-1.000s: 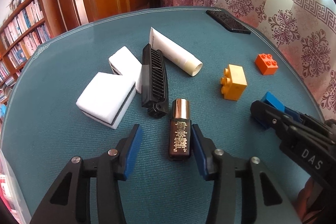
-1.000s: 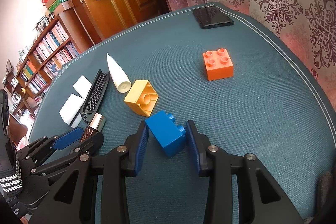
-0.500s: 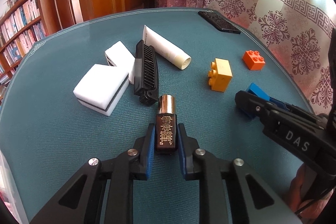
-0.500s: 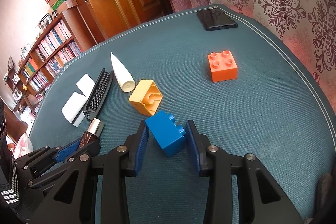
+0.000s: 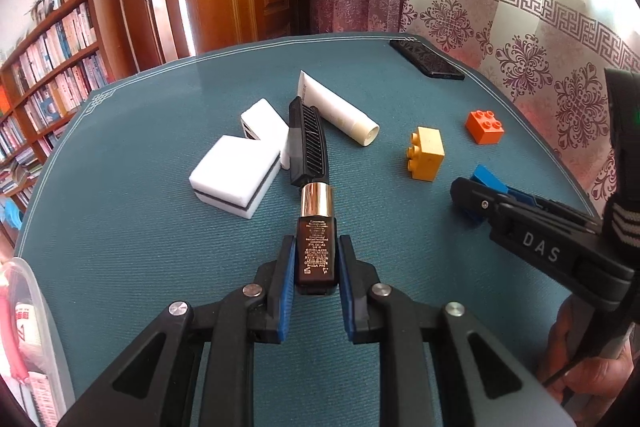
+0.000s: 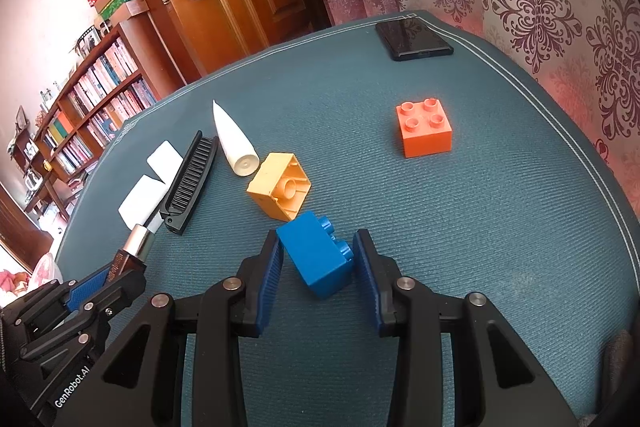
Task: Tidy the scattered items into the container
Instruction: 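Carry the brown bottle and blue brick over the clear bowl with both grippers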
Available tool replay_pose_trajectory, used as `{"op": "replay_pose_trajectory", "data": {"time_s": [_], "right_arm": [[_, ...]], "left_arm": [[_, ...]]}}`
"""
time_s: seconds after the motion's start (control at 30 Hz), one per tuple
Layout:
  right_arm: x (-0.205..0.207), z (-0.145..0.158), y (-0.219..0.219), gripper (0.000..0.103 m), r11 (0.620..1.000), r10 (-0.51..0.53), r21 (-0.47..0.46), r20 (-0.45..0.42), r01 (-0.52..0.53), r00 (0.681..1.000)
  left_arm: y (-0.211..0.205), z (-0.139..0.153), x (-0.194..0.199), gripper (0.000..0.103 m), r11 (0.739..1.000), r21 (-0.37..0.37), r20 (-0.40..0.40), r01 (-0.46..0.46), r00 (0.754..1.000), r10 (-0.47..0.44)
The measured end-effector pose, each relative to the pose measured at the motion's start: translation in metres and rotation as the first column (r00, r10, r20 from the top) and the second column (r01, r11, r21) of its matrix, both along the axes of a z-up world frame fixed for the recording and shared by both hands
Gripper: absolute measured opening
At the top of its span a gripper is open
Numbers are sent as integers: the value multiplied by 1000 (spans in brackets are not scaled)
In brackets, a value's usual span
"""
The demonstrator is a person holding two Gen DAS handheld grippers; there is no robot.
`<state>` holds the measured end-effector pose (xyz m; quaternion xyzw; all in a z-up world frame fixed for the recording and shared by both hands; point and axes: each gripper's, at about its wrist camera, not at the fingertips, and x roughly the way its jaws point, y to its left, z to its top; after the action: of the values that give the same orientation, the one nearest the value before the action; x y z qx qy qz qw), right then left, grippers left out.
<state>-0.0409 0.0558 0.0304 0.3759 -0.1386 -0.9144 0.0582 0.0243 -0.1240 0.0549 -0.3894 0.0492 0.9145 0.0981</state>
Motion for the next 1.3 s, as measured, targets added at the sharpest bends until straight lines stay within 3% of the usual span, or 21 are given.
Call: {"op": "replay_pose_trajectory", "data": {"time_s": [0.37, 0.77, 1.3], "right_arm": [[5, 3, -2, 40, 1000, -1, 29, -22, 1, 1000], [17, 5, -6, 39, 1000, 15, 26, -23, -14, 1000], [39, 2, -35, 29, 998, 68, 3, 8, -68, 998]], "left_arm": [[-23, 11, 19, 23, 999, -2, -44, -47, 998, 47], [-66, 22, 37, 23, 992, 59, -66, -112, 991, 116], [-134, 39, 59, 23, 972, 141, -82, -187, 976, 200]]}}
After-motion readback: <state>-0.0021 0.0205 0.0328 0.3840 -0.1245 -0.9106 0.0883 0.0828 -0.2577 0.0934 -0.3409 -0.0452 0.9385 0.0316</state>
